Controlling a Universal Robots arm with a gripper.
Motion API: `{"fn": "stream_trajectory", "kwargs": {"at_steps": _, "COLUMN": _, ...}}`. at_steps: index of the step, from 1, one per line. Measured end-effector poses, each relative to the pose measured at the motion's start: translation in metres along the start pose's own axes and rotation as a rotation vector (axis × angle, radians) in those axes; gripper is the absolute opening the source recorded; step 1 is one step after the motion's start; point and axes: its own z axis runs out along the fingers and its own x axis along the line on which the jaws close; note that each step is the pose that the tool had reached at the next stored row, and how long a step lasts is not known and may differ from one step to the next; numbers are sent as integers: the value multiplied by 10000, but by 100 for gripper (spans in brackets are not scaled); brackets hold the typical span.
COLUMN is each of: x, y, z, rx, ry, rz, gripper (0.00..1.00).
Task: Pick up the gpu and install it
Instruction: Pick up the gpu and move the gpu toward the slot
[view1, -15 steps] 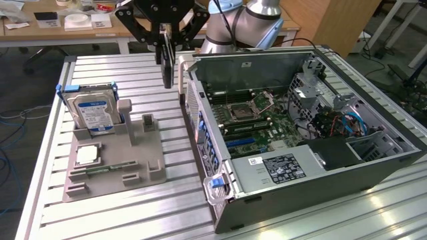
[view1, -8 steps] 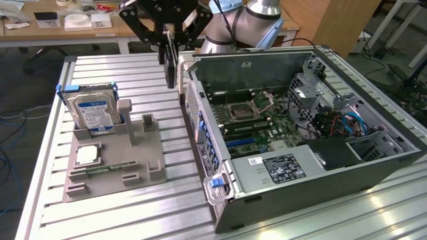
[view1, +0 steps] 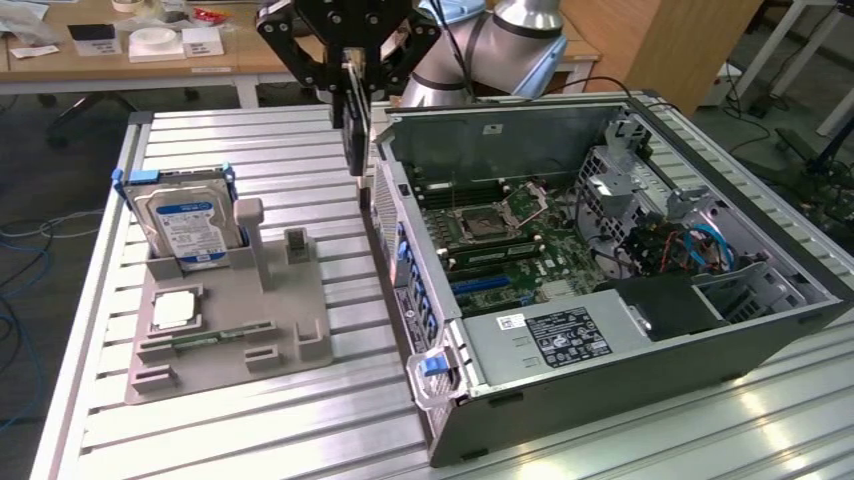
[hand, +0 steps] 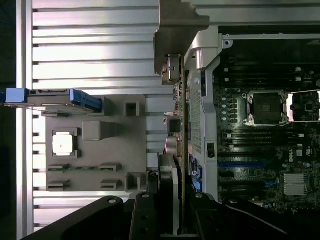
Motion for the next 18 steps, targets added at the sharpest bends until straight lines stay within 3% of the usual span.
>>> {"fn": "stream_trajectory", "kwargs": {"at_steps": 18, "x": -229, "y": 8, "z": 5, "rx": 1, "ry": 0, "rz": 0, "gripper": 28}}
